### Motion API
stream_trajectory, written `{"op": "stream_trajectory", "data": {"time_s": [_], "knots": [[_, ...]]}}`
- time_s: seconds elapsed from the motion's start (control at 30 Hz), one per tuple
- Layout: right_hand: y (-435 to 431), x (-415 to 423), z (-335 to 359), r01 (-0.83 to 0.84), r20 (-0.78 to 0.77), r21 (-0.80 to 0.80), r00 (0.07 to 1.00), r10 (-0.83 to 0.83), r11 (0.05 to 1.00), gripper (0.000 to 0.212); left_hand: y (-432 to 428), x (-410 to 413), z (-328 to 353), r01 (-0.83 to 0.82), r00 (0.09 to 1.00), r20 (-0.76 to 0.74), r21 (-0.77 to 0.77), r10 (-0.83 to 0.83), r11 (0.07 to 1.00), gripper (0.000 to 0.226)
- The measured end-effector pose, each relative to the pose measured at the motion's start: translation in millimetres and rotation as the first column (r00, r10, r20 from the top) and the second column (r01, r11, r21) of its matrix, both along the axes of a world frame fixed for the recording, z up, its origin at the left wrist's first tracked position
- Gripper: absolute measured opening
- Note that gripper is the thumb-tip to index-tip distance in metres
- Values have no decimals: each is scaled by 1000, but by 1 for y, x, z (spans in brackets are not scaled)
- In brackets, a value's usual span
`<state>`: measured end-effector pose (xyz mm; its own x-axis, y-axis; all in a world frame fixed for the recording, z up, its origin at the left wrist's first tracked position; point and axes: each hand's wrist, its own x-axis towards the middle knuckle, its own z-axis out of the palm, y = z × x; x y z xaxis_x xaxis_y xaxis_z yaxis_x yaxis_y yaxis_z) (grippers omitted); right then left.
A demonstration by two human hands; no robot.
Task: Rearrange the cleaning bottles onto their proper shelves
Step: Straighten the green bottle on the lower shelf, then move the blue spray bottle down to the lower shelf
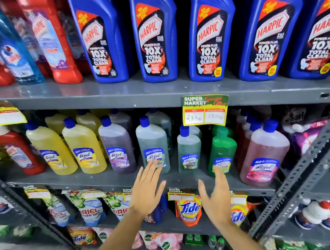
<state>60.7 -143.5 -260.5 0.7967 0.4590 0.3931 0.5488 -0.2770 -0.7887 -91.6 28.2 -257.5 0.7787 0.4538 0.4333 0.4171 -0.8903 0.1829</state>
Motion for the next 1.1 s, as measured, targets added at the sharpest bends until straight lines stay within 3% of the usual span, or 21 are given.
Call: {"op": "stream_trajectory", "data": {"time_s": [0.1, 0.23, 0.3, 0.4, 0.57, 0.7, 0.97, 1.1], "knots": [[17, -24, 54, -234, 274, 107, 941, 197, 966, 61, 8, -18, 43, -5, 993, 122, 80, -5, 997, 50], [56, -46, 147, -513, 577, 171, 744, 337, 841, 61, 31, -55, 115, -69, 973, 231, 189, 24, 980, 48], [76, -58, 185, -578, 657, 177, 672, 342, 797, 64, 44, -78, 150, -143, 961, 267, 239, 76, 960, 48], [110, -78, 228, -564, 735, 122, 604, 307, 817, 68, 64, -115, 191, -241, 940, 302, 266, 156, 934, 48], [180, -118, 268, -525, 776, 62, 561, 290, 849, 69, 117, -179, 226, -347, 926, 265, 328, 267, 879, 52], [245, -156, 287, -459, 743, 41, 608, 280, 888, 70, 170, -226, 237, -431, 888, 295, 272, 352, 860, 53], [358, -216, 313, -436, 715, -1, 629, 306, 900, 72, 269, -287, 251, -377, 926, 168, 359, 338, 854, 52], [396, -233, 327, -433, 708, 8, 639, 301, 902, 72, 303, -302, 255, -372, 928, 173, 349, 331, 860, 52]]}}
